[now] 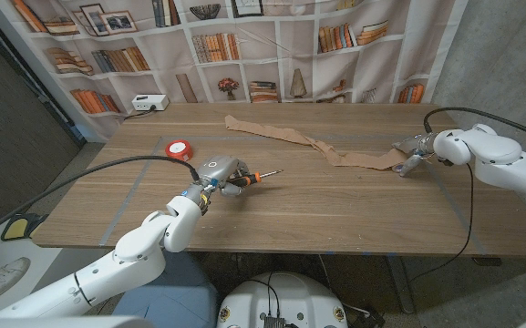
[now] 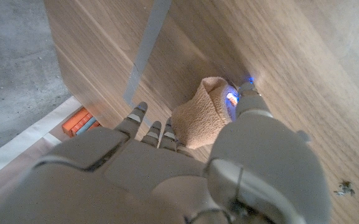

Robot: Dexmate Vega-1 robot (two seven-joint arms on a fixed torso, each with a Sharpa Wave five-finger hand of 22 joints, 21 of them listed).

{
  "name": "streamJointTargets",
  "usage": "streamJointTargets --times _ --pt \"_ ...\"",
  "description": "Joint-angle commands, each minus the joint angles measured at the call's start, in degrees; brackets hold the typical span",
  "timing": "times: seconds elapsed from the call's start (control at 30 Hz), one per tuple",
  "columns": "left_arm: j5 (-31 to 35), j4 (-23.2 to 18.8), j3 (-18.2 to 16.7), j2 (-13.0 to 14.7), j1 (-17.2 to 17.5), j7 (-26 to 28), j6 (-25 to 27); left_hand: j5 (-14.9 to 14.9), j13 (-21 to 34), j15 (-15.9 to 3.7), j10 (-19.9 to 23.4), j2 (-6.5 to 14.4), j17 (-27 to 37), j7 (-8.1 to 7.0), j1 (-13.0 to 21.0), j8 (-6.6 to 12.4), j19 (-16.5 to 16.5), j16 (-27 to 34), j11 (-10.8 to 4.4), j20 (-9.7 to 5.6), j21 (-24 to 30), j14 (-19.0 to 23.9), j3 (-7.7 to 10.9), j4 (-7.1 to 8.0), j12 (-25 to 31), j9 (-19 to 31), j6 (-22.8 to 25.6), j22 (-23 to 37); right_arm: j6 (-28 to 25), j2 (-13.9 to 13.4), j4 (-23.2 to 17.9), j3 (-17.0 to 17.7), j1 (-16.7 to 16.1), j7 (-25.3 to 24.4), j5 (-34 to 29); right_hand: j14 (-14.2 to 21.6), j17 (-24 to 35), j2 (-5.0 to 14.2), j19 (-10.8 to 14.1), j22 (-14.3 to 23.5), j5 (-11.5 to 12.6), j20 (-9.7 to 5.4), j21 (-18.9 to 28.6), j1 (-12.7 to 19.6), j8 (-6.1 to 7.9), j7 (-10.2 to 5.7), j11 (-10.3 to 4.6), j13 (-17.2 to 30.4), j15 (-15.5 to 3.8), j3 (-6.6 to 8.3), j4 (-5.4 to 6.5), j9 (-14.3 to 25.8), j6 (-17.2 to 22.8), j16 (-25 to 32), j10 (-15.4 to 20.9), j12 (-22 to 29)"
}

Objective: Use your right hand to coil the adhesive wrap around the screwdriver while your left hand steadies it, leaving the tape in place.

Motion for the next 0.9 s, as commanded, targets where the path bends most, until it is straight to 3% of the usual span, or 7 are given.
streamJointTargets --times 0.03,0.13,0.37,0.47,0.57,0.7,0.9 --pt "-0.13 -0.18 -0.21 0.17 0.44 0.21 0.11 0.39 0.17 -0.5 0.43 12.3 0.33 1.22 12.21 0.09 0.13 0.26 0.13 -0.16 0.35 1.01 0.79 0.28 -0.44 1.66 1.32 0.06 -0.78 0.87 0.66 -0.54 -0.05 -0.6 -0.98 1.89 0.31 0.72 2.58 0.08 -0.41 1.3 0.74 -0.71 0.43 -1.08 -0.28 0.8 -0.36 0.1 0.54 0.35 1.33 0.87 0.88 0.93" --pt "-0.08 -0.16 -0.22 0.16 0.45 0.22 0.22 0.4 0.18 -0.5 0.44 12.29 0.35 1.16 12.21 0.07 0.1 0.26 0.13 -0.16 0.41 1.01 0.79 0.28 -0.47 1.65 1.33 0.06 -0.94 0.88 0.59 -0.68 -0.09 -0.82 -1.34 3.21 0.38 1.14 3.81 0.08 -0.5 1.65 0.91 -0.64 0.6 -1.34 -0.34 1.18 -0.62 0.17 0.46 0.38 2.31 1.25 1.75 1.57" --pt "-0.17 0.33 0.08 -0.16 0.1 0.28 -0.04 0.4 0.24 -0.51 0.43 12.25 0.37 1.12 12.2 0.03 0.02 0.22 0.08 -0.15 0.56 0.98 0.81 0.29 -0.53 1.61 1.4 0.06 -1.17 0.77 0.58 -0.81 -0.48 -1.41 -1.69 8.25 1.23 3.09 9.21 0.21 -0.89 -0.68 1.64 0.06 2.15 -3.31 -0.74 3.04 -2.35 0.6 -0.01 0.76 9.04 2.97 3.23 3.79" --pt "-0.24 0.46 0.09 -0.24 0.06 0.35 -0.03 0.39 0.25 -0.51 0.44 12.24 0.39 1.05 12.18 0.01 -0.01 0.2 0.12 -0.13 0.65 0.96 0.81 0.3 -0.56 1.6 1.44 0.06 -1.27 0.56 0.43 -0.77 -0.91 -2.46 -2.08 11.26 1.96 4.08 12.17 0.32 -1.01 -1.54 2.05 1.62 2.48 -3.92 -0.9 4.06 -3.54 1.26 -0.87 1.0 11.32 4.24 5.41 5.61" --pt "-0.25 0.58 0.15 -0.26 -0.03 0.38 -0.07 0.39 0.31 -0.54 0.41 12.21 0.42 1.19 12.18 -0.01 -0.06 0.21 0.09 -0.14 0.73 1.0 0.81 0.29 -0.59 1.58 1.48 0.06 -1.45 0.41 0.28 -0.43 -1.43 -3.68 -1.95 15.84 3.14 4.99 16.21 0.5 -1.06 -1.86 2.7 5.57 2.8 -5.28 -2.66 5.44 -6.37 2.67 -2.34 1.32 13.82 6.34 7.79 7.91" --pt "-0.29 0.7 0.21 -0.3 -0.1 0.45 -0.11 0.39 0.32 -0.51 0.48 12.23 0.45 1.16 12.16 -0.02 -0.12 0.21 0.15 -0.15 0.83 1.03 0.83 0.32 -0.61 1.61 1.48 0.06 -1.49 -0.51 -0.75 0.78 -2.62 -6.19 -0.93 19.44 4.61 4.83 18.58 0.6 -1.34 -2.44 2.96 6.69 3.64 -6.76 -3.4 6.65 -8.24 2.48 -2.07 1.63 17.0 8.44 10.95 10.37" --pt "-0.38 0.8 0.16 -0.4 -0.09 0.71 0.02 0.39 0.31 -0.51 0.59 12.21 0.46 1.28 12.13 -0.06 -0.18 0.15 0.17 -0.15 0.96 0.95 0.84 0.33 -0.64 1.6 1.51 0.06 -2.73 -2.97 -4.84 3.63 -5.15 -8.48 1.3 21.26 5.74 4.67 20.01 0.66 -1.43 -2.65 3.1 7.08 4.12 -7.27 -3.92 7.41 -8.74 2.13 -1.83 1.85 18.73 9.73 12.31 11.66"
